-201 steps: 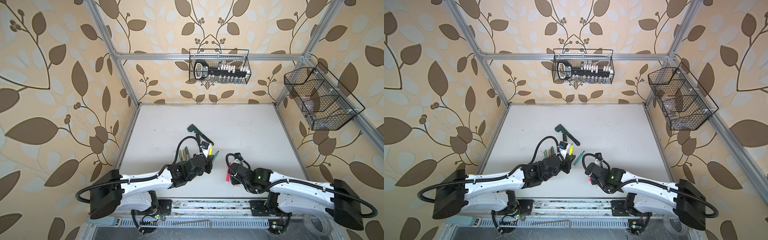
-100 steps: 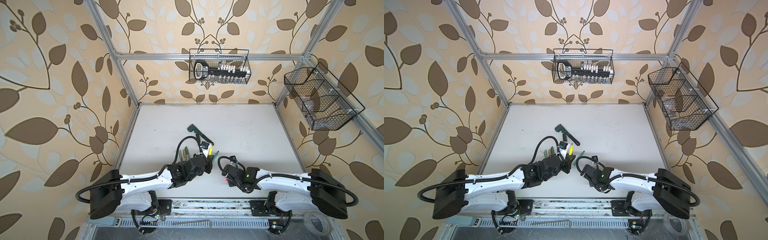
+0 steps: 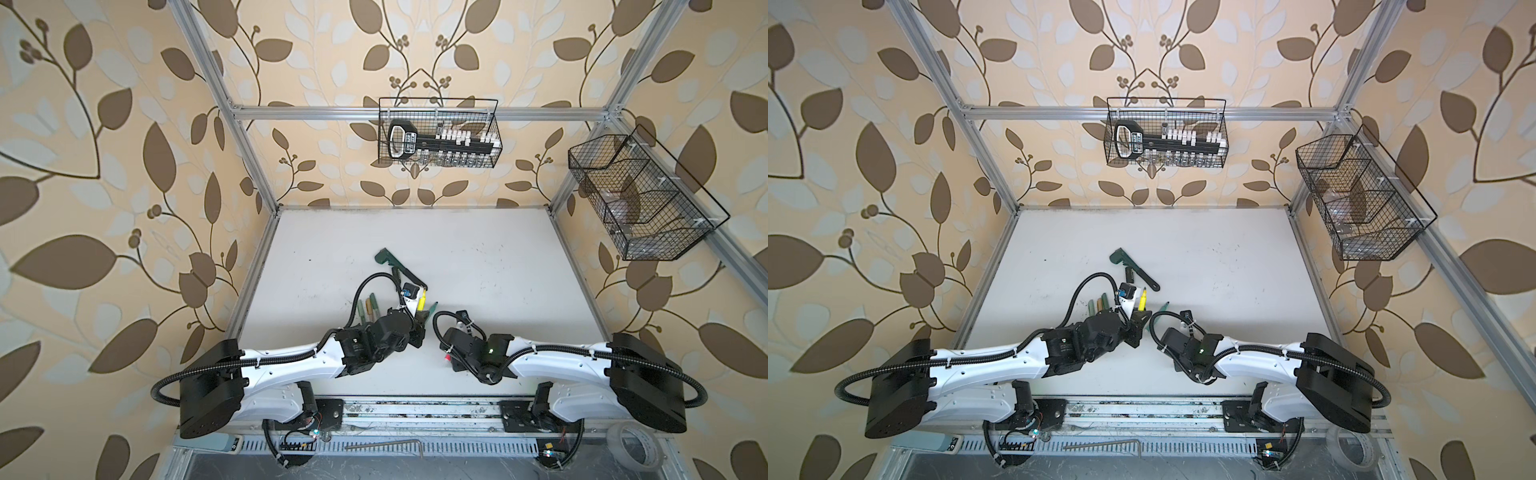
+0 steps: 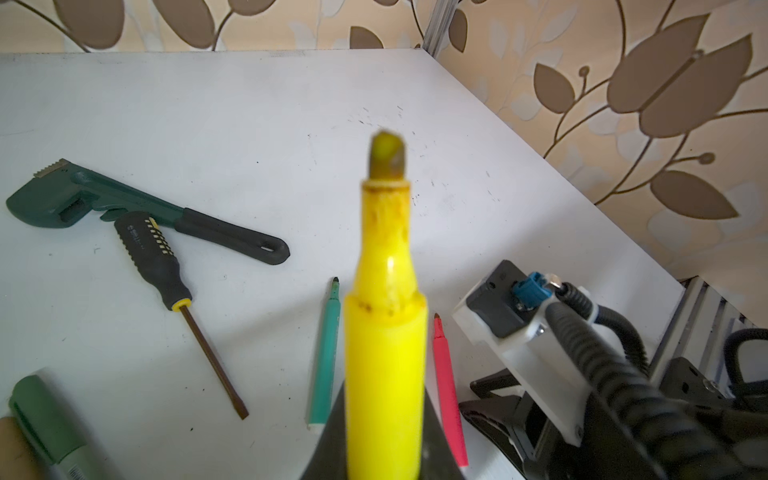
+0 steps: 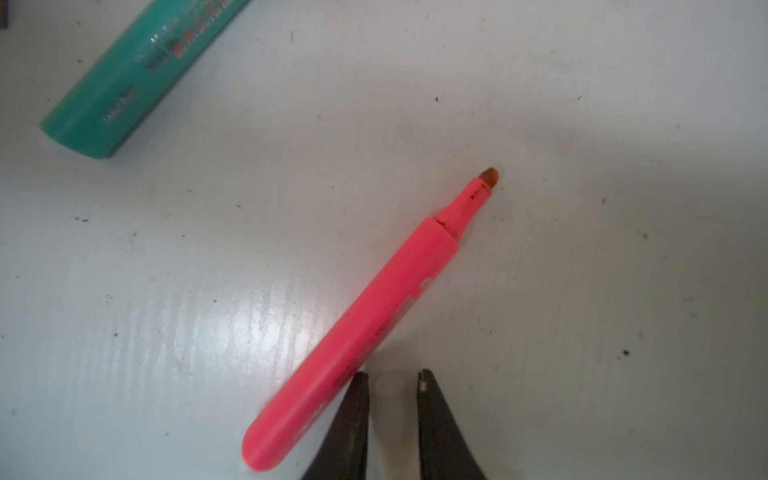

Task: Insert the pens into the pen caps
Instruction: 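Grasp a translucent cap with the right gripper and lift it upright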

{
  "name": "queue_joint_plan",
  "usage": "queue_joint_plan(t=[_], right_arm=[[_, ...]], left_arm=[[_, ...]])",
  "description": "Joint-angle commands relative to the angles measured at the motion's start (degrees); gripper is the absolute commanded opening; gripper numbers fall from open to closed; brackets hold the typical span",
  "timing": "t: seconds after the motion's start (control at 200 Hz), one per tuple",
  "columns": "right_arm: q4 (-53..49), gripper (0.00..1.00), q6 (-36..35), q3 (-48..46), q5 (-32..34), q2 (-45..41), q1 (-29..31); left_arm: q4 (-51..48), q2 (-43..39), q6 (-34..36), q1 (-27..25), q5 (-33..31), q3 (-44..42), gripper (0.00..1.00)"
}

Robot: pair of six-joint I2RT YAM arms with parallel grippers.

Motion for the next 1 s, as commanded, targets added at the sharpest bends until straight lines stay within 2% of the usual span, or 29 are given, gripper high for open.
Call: queue_joint_plan(t=[0.0, 0.36, 0.655, 0.815, 0.995], right_arm=[[-3.53, 0.24, 1.63, -0.4, -0.22, -0.32, 0.82], [-3.57, 0.27, 2.2, -1.16, 0.43, -1.03, 1.66], [-2.82, 0.19, 2.29, -1.45, 0.71, 0.0, 1.67], [-3.91, 0.16, 2.63, -1.51, 1.65, -2.63, 1.61], [-6.1, 0.16, 5.62, -2.25, 6.54, -10.74, 1.68]], left_arm=[[1.93, -1.5, 0.26, 0.41, 0.33, -0.39, 0.0], [2.26, -1.62, 0.31, 0.45, 0.76, -0.53, 0.0], [2.45, -1.84, 0.4, 0.4, 0.86, -0.68, 0.0], [2.63, -1.78, 0.54, 0.4, 1.01, -0.74, 0.0], [4.17, -2.02, 1.73, 0.4, 3.84, -1.3, 0.0]])
